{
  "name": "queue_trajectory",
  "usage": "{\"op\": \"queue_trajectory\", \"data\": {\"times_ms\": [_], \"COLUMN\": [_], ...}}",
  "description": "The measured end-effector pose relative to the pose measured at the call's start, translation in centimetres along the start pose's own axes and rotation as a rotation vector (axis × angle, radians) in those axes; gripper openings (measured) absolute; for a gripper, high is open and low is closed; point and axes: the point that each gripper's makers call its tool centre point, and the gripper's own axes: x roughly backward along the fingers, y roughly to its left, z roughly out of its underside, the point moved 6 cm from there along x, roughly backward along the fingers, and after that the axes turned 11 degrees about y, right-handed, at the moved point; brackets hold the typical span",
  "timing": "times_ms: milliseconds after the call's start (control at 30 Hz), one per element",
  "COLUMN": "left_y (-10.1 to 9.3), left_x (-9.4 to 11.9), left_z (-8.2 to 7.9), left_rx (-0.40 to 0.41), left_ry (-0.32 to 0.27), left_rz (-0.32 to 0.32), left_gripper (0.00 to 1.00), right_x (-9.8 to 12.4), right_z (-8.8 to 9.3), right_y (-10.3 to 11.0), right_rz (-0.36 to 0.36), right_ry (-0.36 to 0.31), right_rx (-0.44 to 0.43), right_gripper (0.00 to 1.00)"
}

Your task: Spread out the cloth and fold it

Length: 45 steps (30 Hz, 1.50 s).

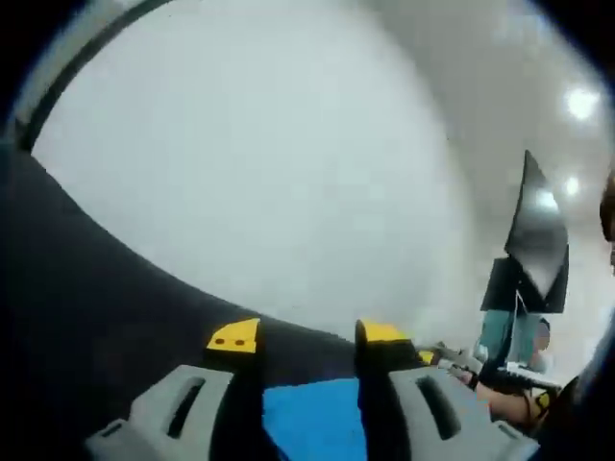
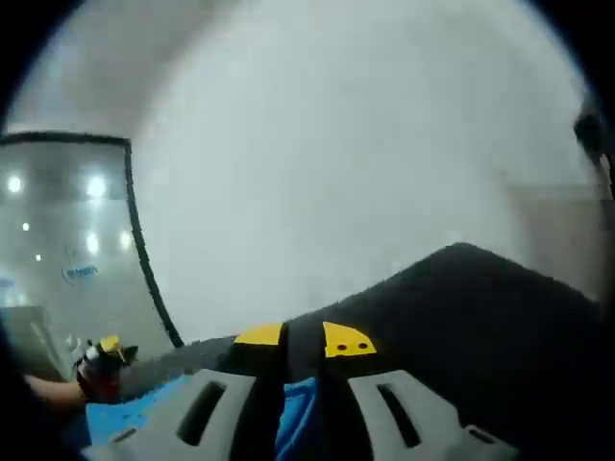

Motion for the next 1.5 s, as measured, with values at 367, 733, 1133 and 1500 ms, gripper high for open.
{"op": "queue_trajectory", "data": {"times_ms": [367, 733, 1133, 1500], "left_y": [2.8, 1.4, 2.3, 2.4], "left_x": [4.0, 3.4, 4.3, 5.1], "left_z": [0.3, 0.1, -0.6, -1.1], "left_rx": [-0.011, -0.110, -0.034, 0.037], "left_ry": [-0.083, -0.134, -0.193, -0.250], "left_rz": [-0.003, 0.027, 0.014, 0.033], "left_gripper": [0.03, 0.36, 0.32, 0.27], "right_x": [5.0, 7.3, 4.3, -0.6], "right_z": [-4.1, 5.7, 16.1, 17.4], "right_y": [14.9, 20.8, 30.5, 30.4], "right_rz": [-0.232, -0.192, -0.477, -0.349], "right_ry": [-0.136, 0.136, 0.359, 0.477], "right_rx": [0.241, 0.731, 1.089, 1.128], "right_gripper": [0.06, 0.30, 0.30, 0.07]}}
